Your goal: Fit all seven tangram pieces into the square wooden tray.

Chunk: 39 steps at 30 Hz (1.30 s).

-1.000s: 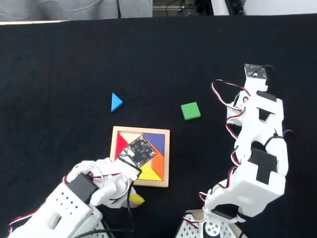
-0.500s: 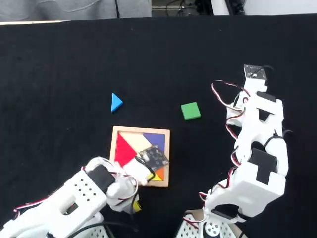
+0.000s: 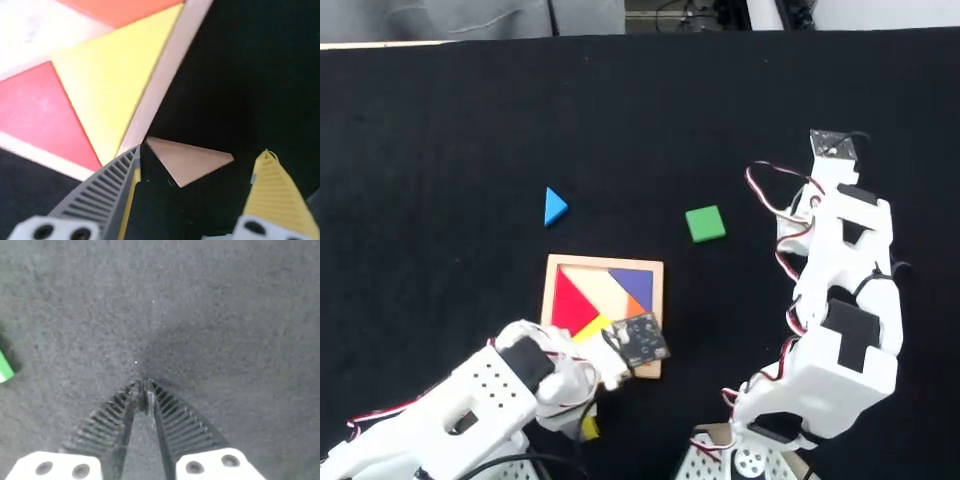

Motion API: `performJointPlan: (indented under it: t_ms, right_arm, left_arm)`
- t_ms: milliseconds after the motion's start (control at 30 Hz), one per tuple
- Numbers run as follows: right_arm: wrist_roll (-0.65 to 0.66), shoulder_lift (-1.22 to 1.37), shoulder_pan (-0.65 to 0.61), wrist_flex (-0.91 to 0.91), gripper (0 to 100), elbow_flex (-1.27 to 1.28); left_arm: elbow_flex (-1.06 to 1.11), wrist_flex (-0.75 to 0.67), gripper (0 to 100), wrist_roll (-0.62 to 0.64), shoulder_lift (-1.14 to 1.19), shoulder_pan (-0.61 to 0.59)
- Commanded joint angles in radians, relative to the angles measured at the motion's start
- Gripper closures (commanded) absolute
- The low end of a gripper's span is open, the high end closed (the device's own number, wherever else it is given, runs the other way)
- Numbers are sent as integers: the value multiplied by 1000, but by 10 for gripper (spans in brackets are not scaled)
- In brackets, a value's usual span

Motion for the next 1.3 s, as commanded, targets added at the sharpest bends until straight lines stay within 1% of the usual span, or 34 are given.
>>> performJointPlan:
  t_ms: [0,333,467,567,667,867,1067,1267]
  right_arm:
    - [14,-2,-20,6,980,-4]
    - [14,-2,-20,6,980,-4]
    - [14,-2,-20,6,980,-4]
    - [14,-2,-20,6,980,-4]
    - [14,-2,-20,6,980,-4]
    - [14,-2,-20,6,980,-4]
    - [14,-2,-20,6,980,-4]
    - [14,-2,-20,6,980,-2]
  left_arm:
    - [54,-78,655,-57,3,-1]
    - [64,-81,655,-72,-6,8]
    - [73,-58,655,-199,5,10]
    - [76,-51,695,-221,5,2]
    - [77,-49,736,-221,5,10]
    - [73,-60,702,-213,3,13]
    - [73,-61,705,-212,3,67]
    - [67,-66,710,-212,-6,82]
